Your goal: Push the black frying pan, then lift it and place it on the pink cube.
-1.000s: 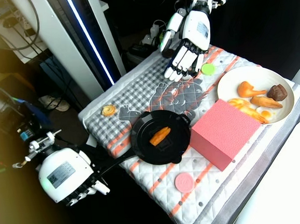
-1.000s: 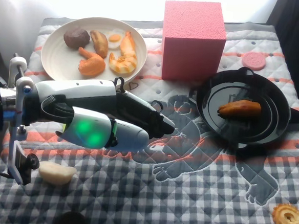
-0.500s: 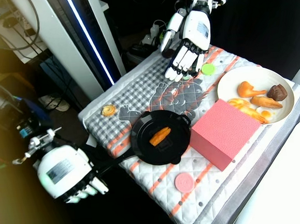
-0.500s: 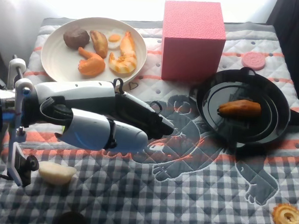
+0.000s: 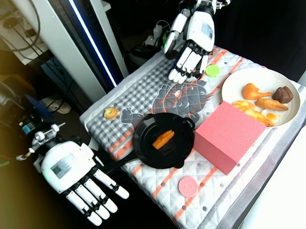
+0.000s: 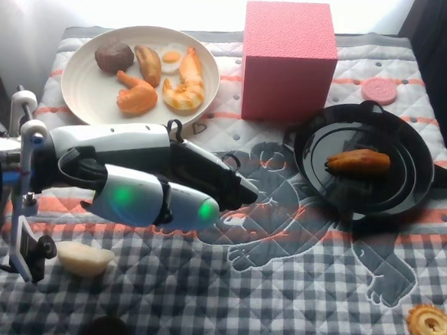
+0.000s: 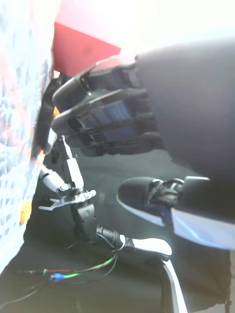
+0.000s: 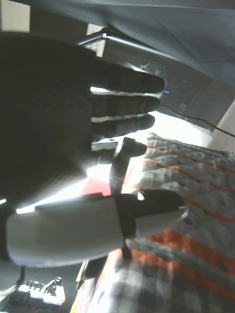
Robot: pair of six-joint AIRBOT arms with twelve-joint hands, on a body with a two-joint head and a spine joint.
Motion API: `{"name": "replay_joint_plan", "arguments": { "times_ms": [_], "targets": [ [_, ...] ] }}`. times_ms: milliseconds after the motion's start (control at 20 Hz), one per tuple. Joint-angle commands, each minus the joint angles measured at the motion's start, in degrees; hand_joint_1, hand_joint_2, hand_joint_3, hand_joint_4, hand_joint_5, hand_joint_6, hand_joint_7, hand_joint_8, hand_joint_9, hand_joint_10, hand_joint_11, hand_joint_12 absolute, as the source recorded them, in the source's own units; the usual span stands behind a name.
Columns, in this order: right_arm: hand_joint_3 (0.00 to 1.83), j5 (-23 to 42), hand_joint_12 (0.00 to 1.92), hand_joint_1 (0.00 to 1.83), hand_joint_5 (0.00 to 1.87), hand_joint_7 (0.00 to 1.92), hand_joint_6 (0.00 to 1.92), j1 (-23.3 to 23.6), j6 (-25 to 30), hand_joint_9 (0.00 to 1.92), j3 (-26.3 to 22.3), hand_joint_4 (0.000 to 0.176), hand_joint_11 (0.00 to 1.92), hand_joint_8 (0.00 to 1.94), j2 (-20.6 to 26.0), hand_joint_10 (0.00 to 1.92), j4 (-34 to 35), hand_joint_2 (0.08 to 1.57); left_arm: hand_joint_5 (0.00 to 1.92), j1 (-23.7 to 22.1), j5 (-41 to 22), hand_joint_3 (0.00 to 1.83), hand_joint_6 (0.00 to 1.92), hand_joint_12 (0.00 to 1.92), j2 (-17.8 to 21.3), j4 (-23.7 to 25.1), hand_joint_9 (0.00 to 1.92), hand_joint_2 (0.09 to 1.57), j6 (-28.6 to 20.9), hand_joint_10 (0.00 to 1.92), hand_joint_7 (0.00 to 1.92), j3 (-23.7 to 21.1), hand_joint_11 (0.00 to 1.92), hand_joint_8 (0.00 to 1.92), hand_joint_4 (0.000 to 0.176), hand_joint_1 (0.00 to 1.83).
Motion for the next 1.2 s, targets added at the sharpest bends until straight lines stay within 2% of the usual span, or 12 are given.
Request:
{"name": "replay_joint_plan", "arguments": {
  "times_ms": [0, 50, 300, 350, 700, 850, 900, 950, 1000, 1050, 1100, 1150],
  "targets": [
    [0.0, 6.4, 0.04, 0.92, 0.0, 0.0, 0.0, 0.0, -0.1, 0.0, 0.3, 0.107, 0.03, 0.0, 0.4, 0.0, -1.4, 1.2, 0.51, -0.5, -5.6, 0.0, 0.0, 1.24, 0.1, -2.4, 0.55, 1.46, -0.2, 0.0, 0.57, 0.1, 0.0, 0.0, 0.0, 0.33],
    [0.0, 6.4, 0.18, 0.91, 0.0, 0.0, 0.0, 0.0, -0.1, 0.0, 0.4, 0.117, 0.01, 0.0, 0.4, 0.0, -1.6, 1.2, 0.53, -0.5, -5.6, 0.0, 0.01, 1.27, 0.0, -2.5, 0.58, 1.46, -0.2, 0.01, 0.58, 0.1, 0.0, 0.01, 0.0, 0.36],
    [0.0, 6.1, 0.21, 0.92, 0.01, 0.0, 0.0, 0.9, -0.1, 0.01, 1.2, 0.116, 0.0, 0.0, 0.1, 0.0, -2.2, 1.21, 0.52, -0.5, -5.7, 0.0, 0.01, 1.27, -0.4, -2.6, 0.58, 1.46, -0.2, 0.01, 0.58, 0.3, 0.0, 0.01, 0.0, 0.34],
    [0.0, 6.0, 0.27, 0.94, 0.03, 0.02, 0.01, 1.1, -0.1, 0.02, 1.4, 0.105, 0.0, 0.0, 0.0, 0.01, -2.3, 1.21, 0.51, -0.4, -5.7, 0.0, 0.01, 1.26, -0.4, -2.6, 0.57, 1.46, -0.2, 0.01, 0.57, 0.3, 0.0, 0.0, 0.0, 0.34],
    [0.0, 3.5, 0.57, 0.87, 0.15, 0.09, 0.03, 4.4, -0.1, 0.09, 3.5, 0.098, 0.0, 0.0, -2.1, 0.01, -3.9, 1.24, 0.49, -0.3, -5.7, 0.0, 0.0, 1.27, -0.4, -2.8, 0.56, 1.47, -0.2, 0.0, 0.56, 0.3, 0.0, 0.0, 0.0, 0.26],
    [0.0, 1.5, 0.75, 0.93, 0.23, 0.15, 0.06, 6.2, -0.1, 0.14, 5.3, 0.062, 0.0, 0.01, -3.5, 0.03, -4.0, 1.23, 0.5, -0.1, -5.9, 0.0, 0.01, 1.29, -0.5, -3.1, 0.57, 1.46, -0.2, 0.01, 0.57, 0.3, 0.0, 0.01, 0.0, 0.29],
    [0.0, 1.1, 0.94, 0.97, 0.28, 0.29, 0.28, 6.6, -0.1, 0.22, 5.5, 0.033, 0.0, 0.02, -3.8, 0.11, -4.1, 1.22, 0.5, -0.1, -5.9, 0.0, 0.01, 1.29, -0.5, -3.1, 0.57, 1.47, -0.2, 0.0, 0.57, 0.3, 0.0, 0.0, 0.0, 0.29],
    [0.0, 0.2, 1.09, 1.01, 0.24, 0.43, 0.75, 7.2, -0.1, 0.28, 6.3, 0.013, 0.0, 0.08, -4.4, 0.25, -4.2, 1.21, 0.51, 0.0, -5.9, 0.0, 0.01, 1.31, -0.5, -3.2, 0.58, 1.46, -0.2, 0.01, 0.59, 0.3, 0.0, 0.01, 0.0, 0.31],
    [0.03, -0.3, 1.51, 0.96, 0.5, 0.36, 1.44, 7.7, -0.1, 0.18, 6.9, 0.0, 0.0, 0.94, -4.9, 1.11, -4.3, 1.3, 0.52, 0.1, -6.0, 0.0, 0.01, 1.31, -0.5, -3.3, 0.59, 1.46, -0.2, 0.01, 0.59, 0.3, 0.0, 0.01, 0.0, 0.32],
    [0.0, -0.4, 1.9, 1.18, 0.65, 0.66, 1.89, 8.3, -0.1, 0.45, 7.5, 0.0, 0.27, 1.88, -5.6, 1.89, -4.3, 1.27, 0.52, 0.2, -6.0, 0.0, 0.01, 1.32, -0.5, -3.4, 0.57, 1.46, -0.2, 0.01, 0.59, 0.4, 0.0, 0.01, 0.0, 0.3],
    [0.0, -0.5, 1.9, 1.18, 0.65, 0.66, 1.89, 8.5, -0.1, 0.45, 7.7, 0.0, 0.27, 1.88, -5.7, 1.89, -4.3, 1.27, 0.52, 0.2, -6.0, 0.0, 0.01, 1.32, -0.5, -3.4, 0.57, 1.46, -0.2, 0.01, 0.59, 0.4, 0.0, 0.01, 0.0, 0.3],
    [0.0, -0.5, 1.92, 1.19, 0.74, 0.81, 1.92, 8.8, -0.1, 0.64, 8.1, 0.0, 0.48, 1.93, -6.1, 1.91, -4.3, 1.28, 0.51, 0.3, -6.0, 0.0, 0.01, 1.3, -0.5, -3.6, 0.56, 1.47, -0.1, 0.0, 0.58, 0.4, 0.0, 0.0, 0.0, 0.29]
  ]
}}
